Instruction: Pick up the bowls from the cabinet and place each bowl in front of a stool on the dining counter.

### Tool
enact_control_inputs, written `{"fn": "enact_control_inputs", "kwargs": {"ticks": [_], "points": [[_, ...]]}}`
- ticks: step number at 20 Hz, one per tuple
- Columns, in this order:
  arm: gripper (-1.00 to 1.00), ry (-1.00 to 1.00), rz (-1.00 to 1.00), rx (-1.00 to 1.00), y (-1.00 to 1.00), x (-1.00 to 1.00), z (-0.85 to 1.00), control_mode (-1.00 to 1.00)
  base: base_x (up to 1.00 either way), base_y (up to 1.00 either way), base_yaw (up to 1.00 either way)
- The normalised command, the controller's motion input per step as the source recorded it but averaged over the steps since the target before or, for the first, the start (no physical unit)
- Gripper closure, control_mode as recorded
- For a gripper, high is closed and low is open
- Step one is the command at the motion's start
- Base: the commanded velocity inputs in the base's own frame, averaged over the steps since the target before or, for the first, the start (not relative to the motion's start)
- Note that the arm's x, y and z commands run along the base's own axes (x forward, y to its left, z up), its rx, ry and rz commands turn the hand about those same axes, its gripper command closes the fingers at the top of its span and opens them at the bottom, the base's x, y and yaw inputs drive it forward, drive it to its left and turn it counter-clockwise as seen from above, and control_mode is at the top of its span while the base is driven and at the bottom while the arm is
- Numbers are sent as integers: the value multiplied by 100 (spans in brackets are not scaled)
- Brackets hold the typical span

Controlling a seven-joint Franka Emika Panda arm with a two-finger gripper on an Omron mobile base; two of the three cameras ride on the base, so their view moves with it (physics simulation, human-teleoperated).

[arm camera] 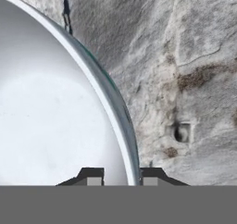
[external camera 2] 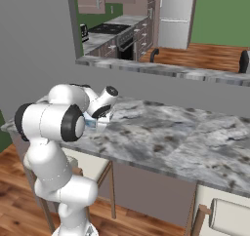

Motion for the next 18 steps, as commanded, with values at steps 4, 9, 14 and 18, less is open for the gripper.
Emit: {"fn": "enact_control_inputs", "kwargs": {"ticks": [4,9,14,18], "points": [[100,0,0,0,0,0,0,-100,0,0,0],[-100,0,0,0,0,0,0,-100,0,0,0],[-100,0,0,0,0,0,0,-100,0,0,0],[-100,-2,14,-4,-5,1,13,-100,0,0,0]]}}
